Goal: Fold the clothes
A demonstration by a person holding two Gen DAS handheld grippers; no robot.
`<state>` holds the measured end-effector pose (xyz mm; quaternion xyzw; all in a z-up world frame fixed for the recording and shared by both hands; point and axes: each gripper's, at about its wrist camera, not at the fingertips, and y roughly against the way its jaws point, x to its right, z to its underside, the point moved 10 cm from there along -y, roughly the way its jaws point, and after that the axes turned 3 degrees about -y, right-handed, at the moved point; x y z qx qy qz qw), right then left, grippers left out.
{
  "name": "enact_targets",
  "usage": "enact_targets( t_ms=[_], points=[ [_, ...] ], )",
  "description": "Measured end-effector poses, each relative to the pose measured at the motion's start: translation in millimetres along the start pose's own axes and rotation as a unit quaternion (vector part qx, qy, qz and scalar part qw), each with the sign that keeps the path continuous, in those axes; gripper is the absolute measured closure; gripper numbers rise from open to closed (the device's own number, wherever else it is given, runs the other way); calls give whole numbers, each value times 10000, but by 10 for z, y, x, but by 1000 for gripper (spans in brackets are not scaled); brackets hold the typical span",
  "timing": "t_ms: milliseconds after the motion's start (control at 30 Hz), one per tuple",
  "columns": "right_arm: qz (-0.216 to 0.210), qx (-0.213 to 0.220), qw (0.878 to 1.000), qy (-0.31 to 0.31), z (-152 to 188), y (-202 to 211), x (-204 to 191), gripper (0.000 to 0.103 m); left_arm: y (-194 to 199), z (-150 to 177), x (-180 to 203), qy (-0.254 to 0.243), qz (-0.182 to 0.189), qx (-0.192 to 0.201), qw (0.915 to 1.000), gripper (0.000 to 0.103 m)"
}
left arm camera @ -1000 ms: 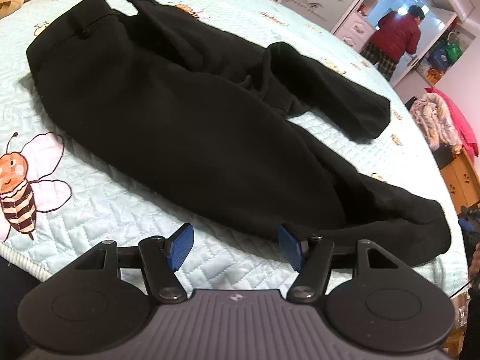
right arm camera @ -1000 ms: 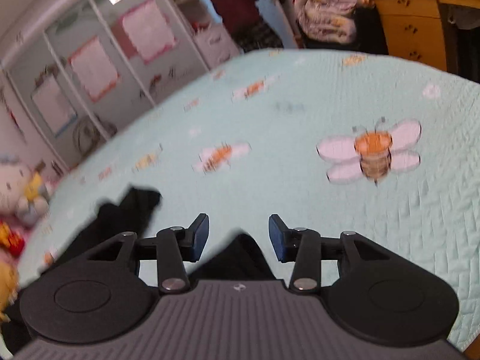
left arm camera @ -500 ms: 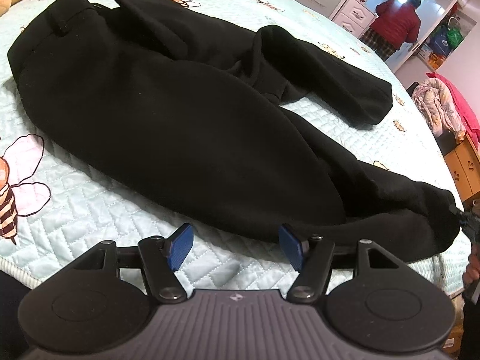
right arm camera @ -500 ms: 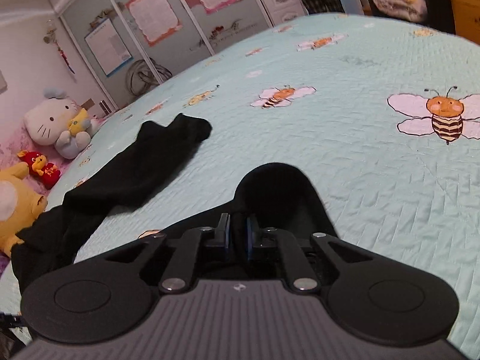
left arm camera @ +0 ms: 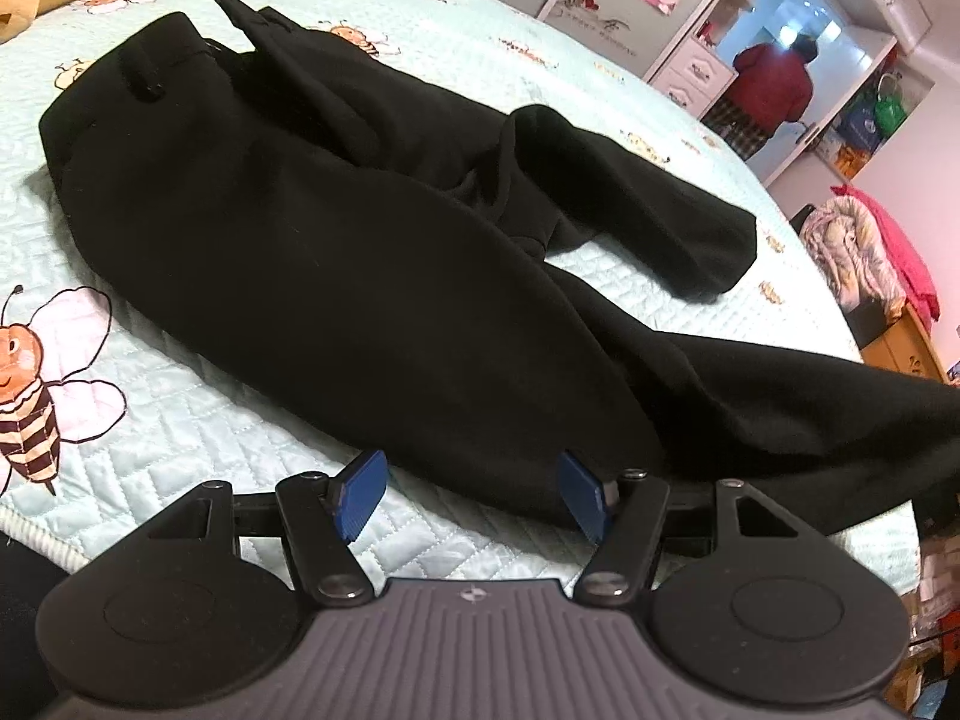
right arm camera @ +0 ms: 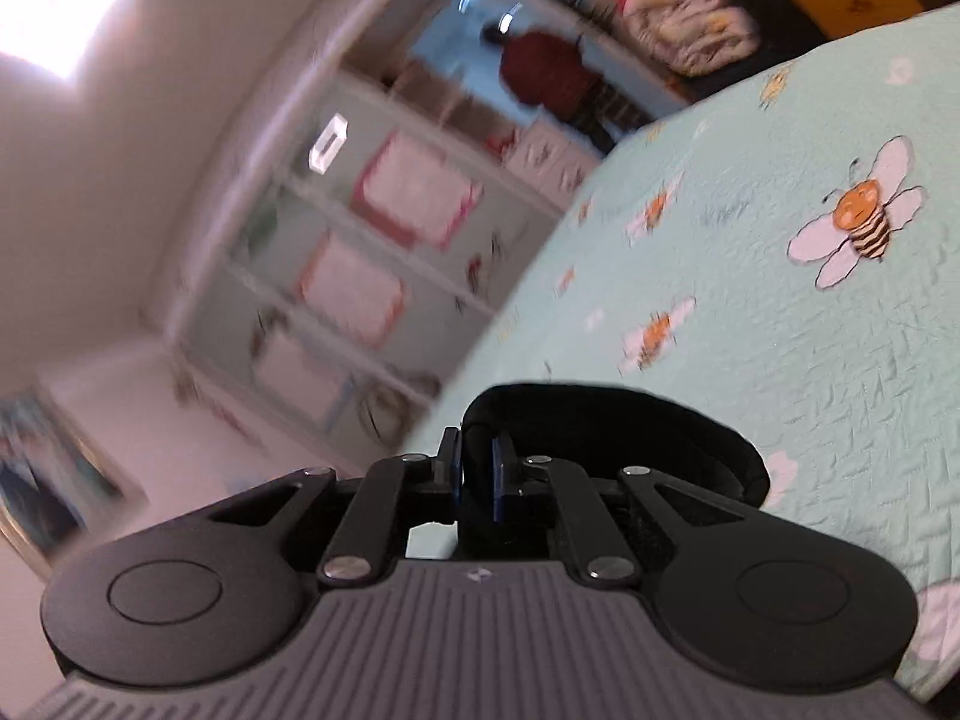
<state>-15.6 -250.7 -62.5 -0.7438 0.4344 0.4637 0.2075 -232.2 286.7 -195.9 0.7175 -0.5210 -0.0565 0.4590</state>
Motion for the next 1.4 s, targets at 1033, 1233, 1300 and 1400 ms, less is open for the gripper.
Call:
enact_targets(
  t_ms=[1033,1233,1300,1400],
  points=[
    [2496,-592,9528,-1623,-289,-1178,2252,80,-213,57,29,-137,-227,-305,9992,35],
    [2287,-81,9645,-1318,-117,-475,2145,50,-174,-10,-175,37,-328,-212,9992,35],
    [2206,37,9695,-1068,-95,-203,2082,50,-113,-60,-293,143,-356,-93,9992,35],
    [2122,34,9742,-775,27,86,1989,50,18,-159,-519,391,-480,133,9980,35]
  ],
)
